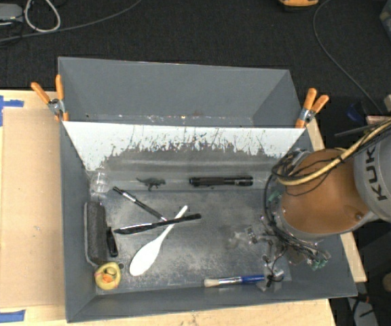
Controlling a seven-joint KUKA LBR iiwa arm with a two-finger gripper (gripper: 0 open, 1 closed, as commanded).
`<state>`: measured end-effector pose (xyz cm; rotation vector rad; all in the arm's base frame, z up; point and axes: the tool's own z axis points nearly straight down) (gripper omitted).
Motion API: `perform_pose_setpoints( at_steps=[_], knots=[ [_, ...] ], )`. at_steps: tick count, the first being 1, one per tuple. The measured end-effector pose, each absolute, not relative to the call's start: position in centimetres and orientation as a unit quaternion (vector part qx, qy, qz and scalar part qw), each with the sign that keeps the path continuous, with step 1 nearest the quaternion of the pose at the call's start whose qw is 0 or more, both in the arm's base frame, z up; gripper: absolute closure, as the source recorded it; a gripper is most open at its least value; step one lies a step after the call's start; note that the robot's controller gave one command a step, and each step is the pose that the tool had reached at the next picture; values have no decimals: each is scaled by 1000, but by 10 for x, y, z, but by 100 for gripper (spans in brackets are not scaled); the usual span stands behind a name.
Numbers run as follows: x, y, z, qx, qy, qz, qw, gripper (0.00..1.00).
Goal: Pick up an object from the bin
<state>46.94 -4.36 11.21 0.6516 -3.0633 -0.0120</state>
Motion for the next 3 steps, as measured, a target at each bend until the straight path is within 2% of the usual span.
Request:
perform_pose_setpoints(
  at_steps=[1, 2, 3],
  knots=[
    [476, -46, 72, 169, -986, 3, -13, 0],
    [472, -22, 70, 198, -980, -2, 0, 100],
    [472, -22, 70, 198, -980, -2, 0, 100]
  ],
)
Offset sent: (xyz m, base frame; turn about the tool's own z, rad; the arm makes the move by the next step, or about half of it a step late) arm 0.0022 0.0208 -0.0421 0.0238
